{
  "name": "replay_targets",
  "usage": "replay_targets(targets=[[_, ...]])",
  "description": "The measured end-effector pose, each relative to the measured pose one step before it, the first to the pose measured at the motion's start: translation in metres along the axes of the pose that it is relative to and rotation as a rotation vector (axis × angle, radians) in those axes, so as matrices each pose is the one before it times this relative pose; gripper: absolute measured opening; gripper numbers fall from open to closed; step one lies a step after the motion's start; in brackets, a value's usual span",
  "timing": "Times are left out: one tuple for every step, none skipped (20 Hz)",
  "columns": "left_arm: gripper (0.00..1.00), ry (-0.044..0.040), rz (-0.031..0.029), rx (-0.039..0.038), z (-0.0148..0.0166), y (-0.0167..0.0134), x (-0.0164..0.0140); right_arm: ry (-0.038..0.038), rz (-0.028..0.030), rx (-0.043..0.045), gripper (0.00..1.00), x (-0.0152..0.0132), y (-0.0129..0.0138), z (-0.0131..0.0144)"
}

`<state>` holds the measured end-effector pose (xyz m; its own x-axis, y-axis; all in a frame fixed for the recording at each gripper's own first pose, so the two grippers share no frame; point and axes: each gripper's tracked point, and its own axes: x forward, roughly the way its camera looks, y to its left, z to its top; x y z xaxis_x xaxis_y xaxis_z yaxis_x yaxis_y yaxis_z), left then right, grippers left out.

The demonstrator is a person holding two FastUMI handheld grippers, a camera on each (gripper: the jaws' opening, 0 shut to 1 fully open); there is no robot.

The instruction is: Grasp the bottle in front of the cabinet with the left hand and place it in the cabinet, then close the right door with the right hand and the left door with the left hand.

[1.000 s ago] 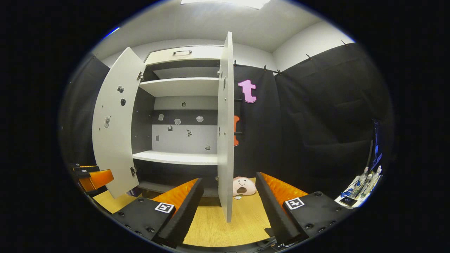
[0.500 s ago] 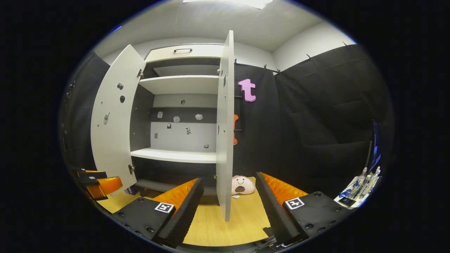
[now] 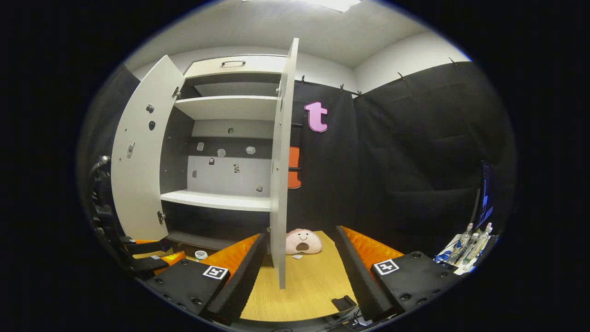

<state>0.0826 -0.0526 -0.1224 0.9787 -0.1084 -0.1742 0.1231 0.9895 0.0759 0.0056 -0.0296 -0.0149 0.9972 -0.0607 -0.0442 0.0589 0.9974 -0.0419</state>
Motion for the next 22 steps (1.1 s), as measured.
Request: replay_targets(targets=[[0.95,0.00764,0.00821,0.01837,-0.01038,0.00028,0.00905,0.00574,-0.00355,0.00314,0.98,0.00054,-0.00386,-0.00102],[0.95,0.00994,0.01739,0.02165,-0.01013,0.00236,0.01039,0.00592,-0.00415,0.00416,0.98,0.00123,-0.00335,-0.00086],[0.95,0.01784,0.01856,0.01221,-0.01263,0.00215,0.01158,0.00647,-0.00467,0.00327,0.98,0.00083,-0.00409,-0.00142],[0.95,0.02229,0.0068,0.00016,-0.01313,0.00016,0.01068,0.00684,-0.00454,0.00167,0.98,0.00209,-0.00296,-0.00157],[0.95,0.02292,0.00317,-0.00944,-0.01179,-0.00138,0.00961,0.00567,-0.0059,-0.00069,0.98,0.0011,-0.00395,-0.00036],[0.95,0.0219,0.00385,-0.01044,-0.01072,-0.00053,0.01118,0.00545,-0.00735,-0.00348,0.98,0.00125,-0.00474,-0.00084],[0.95,0.0198,0.00211,-0.00479,-0.0111,-0.00072,0.01031,0.00504,-0.007,-0.00391,0.98,0.00082,-0.00425,-0.0012],[0.95,0.01648,0.00395,-0.00148,-0.00867,0.00021,0.00913,0.00573,-0.00623,-0.00298,0.98,0.00147,-0.004,-0.00042],[0.96,0.01666,0.00099,-0.0039,-0.00902,-0.00147,0.00854,0.0074,-0.00335,-0.00215,0.98,0.0021,-0.00299,-0.00142],[0.96,0.01704,0.00584,-0.00243,-0.00761,0.00059,0.00789,0.00819,-0.00365,-0.00221,0.98,0.00253,-0.00235,-0.00081],[0.96,0.02198,0.00957,0.00264,-0.0076,0.00178,0.00701,0.00788,-0.0036,-0.00285,0.98,0.00215,-0.0016,-0.00194],[0.96,0.01332,0.00107,-0.0042,-0.00503,-0.00004,0.00691,0.00803,-0.00266,-0.00403,0.98,0.00186,-0.00295,-0.00237],[0.96,0.01423,-0.00746,-0.00886,-0.00453,-0.00174,0.00611,0.00605,-0.00135,-0.00351,0.98,0.00185,-0.00151,-0.00125],[0.96,0.01513,-0.01111,-0.01227,-0.00307,-0.00088,0.0058,0.00433,0.00103,-0.00282,0.98,0.00246,-0.00062,-0.00001],[0.92,0.00958,-0.00171,-0.00442,-0.0008,0.0004,-0.00118,0.00592,0.005,-0.00366,0.98,0.00175,0.00025,-0.00216],[0.73,0.01058,-0.0103,-0.00512,0.00236,-0.00048,0.00029,0.00462,0.00235,-0.00287,0.98,0.00303,0.00082,-0.00291],[0.73,0.0063,-0.00554,-0.00227,0.00327,0.00271,-0.00156,0.00316,0.00213,0.002,0.98,0.00257,0.00083,-0.00139],[0.73,0.0028,-0.00103,-0.00369,0.00641,0.00297,-0.00324,0.00408,0.00628,0.00582,0.98,0.00246,0.00251,-0.00167],[0.72,-0.00161,-0.00588,-0.0129,0.00741,0.00092,-0.00464,0.00532,0.00887,0.0068,0.98,0.00205,0.00281,-0.00253],[0.72,-0.00493,-0.00632,-0.0204,0.01049,0.00119,-0.00482,0.00388,0.00761,0.00574,0.99,0.00223,0.00278,-0.00113],[0.72,-0.00541,-0.00516,-0.02071,0.01125,0.00248,-0.00655,0.00089,0.00761,0.00373,0.98,0.00129,0.00425,-0.00108],[0.72,-0.01145,-0.00399,-0.01585,0.01383,0.00198,-0.00577,-0.00116,0.00773,0.00141,0.98,0.00233,0.00249,0.00044]])
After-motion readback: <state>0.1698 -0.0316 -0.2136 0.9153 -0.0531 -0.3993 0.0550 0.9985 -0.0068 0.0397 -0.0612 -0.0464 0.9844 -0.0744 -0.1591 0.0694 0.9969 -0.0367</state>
